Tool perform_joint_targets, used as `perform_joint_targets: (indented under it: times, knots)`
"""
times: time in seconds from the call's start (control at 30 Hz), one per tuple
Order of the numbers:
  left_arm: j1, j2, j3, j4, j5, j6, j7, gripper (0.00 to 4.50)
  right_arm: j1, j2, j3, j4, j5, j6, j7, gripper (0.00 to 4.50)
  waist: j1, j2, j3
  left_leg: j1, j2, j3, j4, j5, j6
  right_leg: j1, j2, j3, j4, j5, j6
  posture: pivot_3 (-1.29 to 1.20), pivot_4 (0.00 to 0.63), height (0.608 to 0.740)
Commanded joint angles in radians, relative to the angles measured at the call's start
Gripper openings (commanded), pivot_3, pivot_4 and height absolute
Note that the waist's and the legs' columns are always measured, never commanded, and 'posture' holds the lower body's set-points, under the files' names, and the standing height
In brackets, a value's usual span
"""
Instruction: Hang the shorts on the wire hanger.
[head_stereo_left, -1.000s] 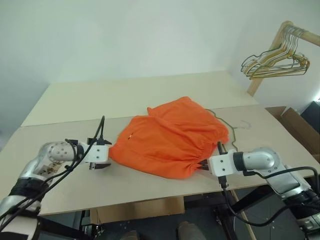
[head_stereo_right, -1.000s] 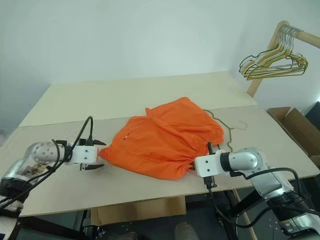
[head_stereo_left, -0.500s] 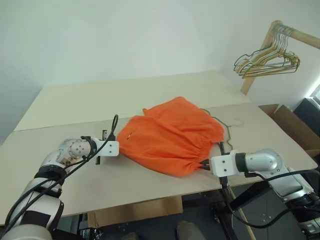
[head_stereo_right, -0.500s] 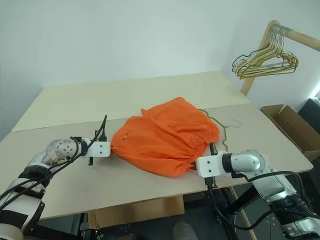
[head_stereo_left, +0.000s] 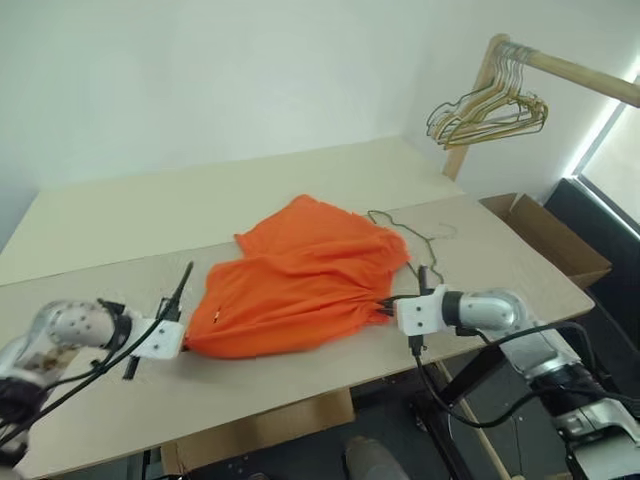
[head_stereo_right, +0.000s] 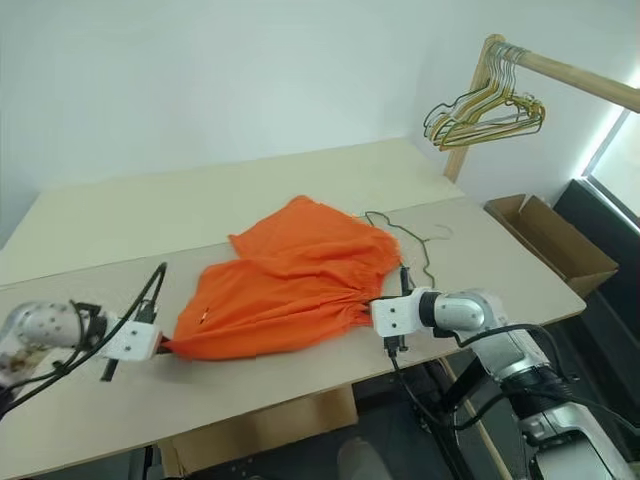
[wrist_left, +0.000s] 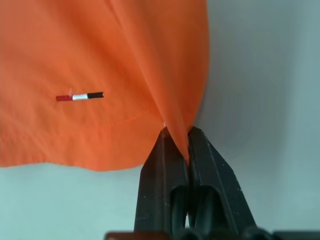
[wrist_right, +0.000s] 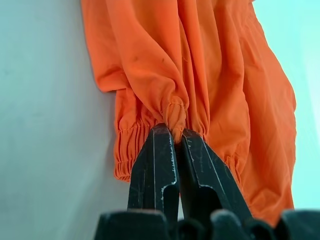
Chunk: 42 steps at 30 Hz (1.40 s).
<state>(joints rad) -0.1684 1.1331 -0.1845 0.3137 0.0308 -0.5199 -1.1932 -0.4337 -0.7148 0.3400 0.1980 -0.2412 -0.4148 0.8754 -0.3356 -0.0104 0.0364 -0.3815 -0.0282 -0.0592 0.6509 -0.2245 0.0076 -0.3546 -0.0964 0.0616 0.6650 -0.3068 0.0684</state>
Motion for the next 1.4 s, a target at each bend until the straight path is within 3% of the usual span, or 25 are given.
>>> perform_joint_targets:
  times: [0.03, 0.23, 0.37, 0.8, 0.83, 0.93, 1.1, 1.2, 1.27, 1.4]
  knots:
    - [0.167, 0.103, 0.146, -0.143, -0.066, 0.079, 0.006, 0.02, -0.07, -0.002, -0.014, 0.115, -0.05, -0.105, -0.064, 0.0, 0.007, 0.0, 0.0, 0.0, 0.0, 0.0, 0.0, 0.0, 0.0, 0.0, 0.0, 0.0, 0.0, 0.0, 0.0, -0.21, 0.0, 0.74]
    - [0.564, 0.104, 0.379, -0.559, -0.209, 0.298, -0.005, 0.02, -0.182, -0.009, 0.039, 0.334, -0.116, -0.352, -0.122, 0.0, 0.035, 0.0, 0.0, 0.003, 0.0, 0.003, -0.002, 0.0, 0.0, 0.001, 0.0, 0.003, -0.001, 0.0, 0.0, -0.19, 0.0, 0.74]
    - [0.712, 0.055, 0.433, -0.782, -0.227, 0.402, 0.012, 0.02, -0.279, -0.052, 0.096, 0.48, -0.197, -0.59, -0.15, 0.0, 0.059, 0.001, 0.001, 0.005, 0.001, 0.005, -0.002, -0.001, -0.001, 0.002, 0.0, 0.005, -0.001, 0.0, 0.0, -0.19, 0.0, 0.74]
    - [0.56, -0.002, 0.326, -0.741, -0.16, 0.428, 0.016, 0.02, -0.412, -0.104, 0.163, 0.656, -0.426, -0.825, -0.303, 0.0, 0.07, 0.001, 0.001, 0.011, 0.003, 0.008, -0.004, -0.001, -0.001, 0.006, 0.003, 0.007, -0.002, 0.0, -0.003, -0.22, 0.0, 0.74]
    - [0.552, -0.002, 0.319, -0.734, -0.166, 0.427, 0.006, 0.01, -0.418, -0.108, 0.164, 0.661, -0.445, -0.827, -0.322, 0.29, 0.067, 0.001, 0.001, 0.011, 0.003, 0.008, -0.004, -0.001, -0.001, 0.006, 0.003, 0.007, -0.002, 0.0, -0.003, -0.23, 0.0, 0.74]
    - [0.537, 0.002, 0.306, -0.722, -0.198, 0.423, -0.029, 0.7, -0.43, -0.115, 0.17, 0.663, -0.509, -0.821, -0.393, 1.17, 0.055, 0.001, 0.001, 0.011, 0.003, 0.008, -0.004, -0.001, -0.001, 0.006, 0.004, 0.008, -0.002, 0.0, -0.003, -0.24, 0.0, 0.74]
    - [0.555, 0.012, 0.36, -0.722, -0.273, 0.411, -0.11, 2.31, -0.416, -0.168, 0.169, 0.628, -0.539, -0.851, -0.431, 2.93, 0.042, 0.001, 0.001, 0.011, 0.004, 0.008, -0.004, -0.001, -0.001, 0.006, 0.004, 0.008, -0.002, 0.0, -0.003, -0.25, 0.0, 0.74]
    - [0.537, 0.02, 0.479, -0.729, -0.409, 0.466, -0.173, 3.18, -0.363, -0.253, 0.149, 0.571, -0.403, -0.854, -0.357, 3.88, 0.042, 0.001, 0.001, 0.011, 0.004, 0.008, -0.004, -0.001, -0.001, 0.006, 0.004, 0.008, -0.002, 0.0, -0.003, -0.24, 0.0, 0.74]
    - [0.486, 0.04, 0.555, -0.717, -0.524, 0.553, -0.207, 3.18, -0.277, -0.331, 0.149, 0.472, -0.155, -0.762, -0.223, 3.88, 0.05, 0.001, 0.001, 0.011, 0.004, 0.008, -0.004, -0.001, -0.001, 0.006, 0.003, 0.007, -0.002, 0.0, -0.004, -0.23, 0.0, 0.74]
    - [0.271, 0.048, 0.598, -0.69, -0.761, 0.809, -0.116, 3.18, -0.029, -0.474, 0.049, 0.104, 0.395, -0.276, 0.008, 3.88, 0.059, 0.0, 0.002, 0.011, 0.005, 0.008, -0.003, -0.001, -0.001, 0.009, 0.003, 0.006, -0.003, -0.001, -0.004, -0.22, 0.0, 0.74]
